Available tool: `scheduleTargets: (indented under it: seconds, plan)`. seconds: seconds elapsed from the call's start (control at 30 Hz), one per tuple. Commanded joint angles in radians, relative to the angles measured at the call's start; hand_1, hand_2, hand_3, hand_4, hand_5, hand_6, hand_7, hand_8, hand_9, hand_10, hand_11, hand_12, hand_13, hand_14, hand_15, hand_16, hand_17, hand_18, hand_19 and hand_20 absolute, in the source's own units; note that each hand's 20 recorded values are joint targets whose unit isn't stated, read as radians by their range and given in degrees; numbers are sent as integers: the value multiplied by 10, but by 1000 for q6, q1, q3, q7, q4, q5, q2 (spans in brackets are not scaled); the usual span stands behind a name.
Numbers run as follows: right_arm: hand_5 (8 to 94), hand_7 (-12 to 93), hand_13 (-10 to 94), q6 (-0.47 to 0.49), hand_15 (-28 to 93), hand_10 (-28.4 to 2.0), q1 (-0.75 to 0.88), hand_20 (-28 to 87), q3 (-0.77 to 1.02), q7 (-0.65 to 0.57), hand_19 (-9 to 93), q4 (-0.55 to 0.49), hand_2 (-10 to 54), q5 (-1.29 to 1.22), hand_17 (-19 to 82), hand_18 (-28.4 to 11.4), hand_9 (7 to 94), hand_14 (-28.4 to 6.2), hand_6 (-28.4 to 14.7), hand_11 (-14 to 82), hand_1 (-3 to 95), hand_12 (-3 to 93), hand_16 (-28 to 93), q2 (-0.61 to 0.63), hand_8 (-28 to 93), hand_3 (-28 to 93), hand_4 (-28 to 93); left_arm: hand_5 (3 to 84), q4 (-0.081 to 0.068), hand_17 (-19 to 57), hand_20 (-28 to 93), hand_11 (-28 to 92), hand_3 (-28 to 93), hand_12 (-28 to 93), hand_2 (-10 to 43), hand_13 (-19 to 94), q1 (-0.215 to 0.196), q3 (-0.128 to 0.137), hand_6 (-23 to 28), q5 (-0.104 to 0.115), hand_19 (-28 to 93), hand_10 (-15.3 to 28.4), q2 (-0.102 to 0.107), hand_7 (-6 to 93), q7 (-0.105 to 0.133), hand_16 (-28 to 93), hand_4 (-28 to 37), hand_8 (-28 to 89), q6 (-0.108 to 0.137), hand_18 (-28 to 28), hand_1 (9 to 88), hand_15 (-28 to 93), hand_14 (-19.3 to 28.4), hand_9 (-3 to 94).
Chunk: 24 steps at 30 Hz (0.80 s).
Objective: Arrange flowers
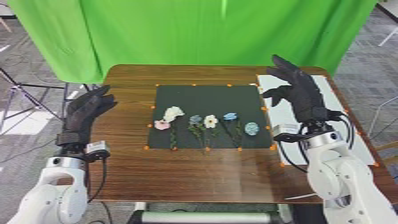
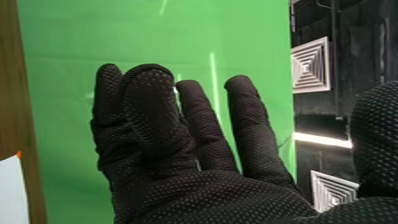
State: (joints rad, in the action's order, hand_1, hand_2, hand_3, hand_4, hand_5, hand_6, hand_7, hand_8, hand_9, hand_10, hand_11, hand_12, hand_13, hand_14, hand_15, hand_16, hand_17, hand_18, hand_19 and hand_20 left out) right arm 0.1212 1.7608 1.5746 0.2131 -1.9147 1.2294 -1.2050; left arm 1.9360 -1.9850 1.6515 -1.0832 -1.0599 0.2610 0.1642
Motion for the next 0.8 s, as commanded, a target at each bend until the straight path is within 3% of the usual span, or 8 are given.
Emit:
scheduleTargets:
  seconds: [0.03, 0.13, 0.33, 0.37, 0.47, 0.53, 0.63, 0.8]
  plan:
    - [363, 42, 534, -8, 232, -121, 4, 488, -10, -9, 510, -9, 69, 6, 260, -232, 370, -194, 16, 35, 81, 111, 294, -1, -62, 618, -145, 431, 0, 30, 295, 212, 615, 94, 18, 398, 1, 3, 31, 6, 352, 136, -2, 140, 0, -9, -188, -79, 7, 169, 300, 283, 182, 470]
    - [351, 41, 513, -17, 179, -107, 0, 496, -13, -1, 530, -10, 69, 1, 260, -235, 338, -191, 15, 24, 83, 106, 307, 0, -61, 615, -145, 433, -2, 30, 294, 213, 616, 94, 18, 398, 13, -8, 31, 2, 351, 137, -1, 143, 8, -9, -188, -79, 7, 168, 300, 283, 182, 470]
    - [368, 44, 509, 5, 154, -113, 12, 477, 9, -16, 508, -15, 70, 4, 250, -234, 334, -189, 9, 26, 83, 107, 323, -2, -59, 612, -142, 432, 0, 30, 292, 214, 617, 96, 18, 399, -5, -10, 31, 1, 348, 136, -18, 145, -7, -9, -190, -80, -4, 168, 301, 283, 182, 470]
    - [375, 46, 507, -8, 151, -117, 12, 473, 8, -5, 499, -17, 70, 7, 246, -233, 336, -190, 8, 28, 83, 109, 326, -2, -59, 613, -142, 432, -2, 30, 292, 214, 617, 96, 18, 399, 1, -13, 31, 5, 348, 137, -4, 145, 0, -10, -190, -80, 2, 168, 301, 283, 182, 470]
    - [383, 48, 498, -20, 144, -125, 6, 456, 4, -6, 462, -16, 67, 2, 229, -230, 340, -191, 7, 30, 84, 114, 333, 14, -58, 616, -141, 433, 12, 29, 291, 213, 618, 95, 18, 398, -16, -8, 31, 9, 346, 137, -10, 145, -1, -10, -189, -81, 19, 167, 300, 284, 182, 470]
    - [385, 49, 493, 9, 139, -125, 5, 452, 19, -7, 448, -20, 64, 10, 225, -229, 340, -192, 4, 29, 87, 116, 335, 13, -58, 618, -140, 433, 17, 29, 291, 213, 617, 95, 18, 398, -26, -6, 31, -2, 346, 136, -21, 146, -3, -10, -189, -81, 0, 167, 300, 284, 182, 470]
    - [392, 50, 492, -7, 138, -130, 9, 457, 18, -3, 452, -23, 64, 4, 225, -228, 336, -191, -2, 27, 89, 117, 336, 10, -57, 617, -141, 433, 8, 30, 290, 213, 617, 95, 19, 398, -16, -20, 31, 10, 343, 136, -15, 146, -6, -10, -190, -81, -2, 167, 300, 284, 182, 470]
    - [401, 52, 492, 16, 137, -136, 3, 459, 9, 1, 451, -16, 62, 8, 224, -227, 334, -190, -5, 27, 91, 121, 337, 8, -55, 617, -140, 434, 5, 30, 287, 213, 617, 94, 19, 396, -10, -15, 31, 7, 340, 136, -13, 145, -5, -10, -190, -81, -4, 166, 300, 284, 182, 471]
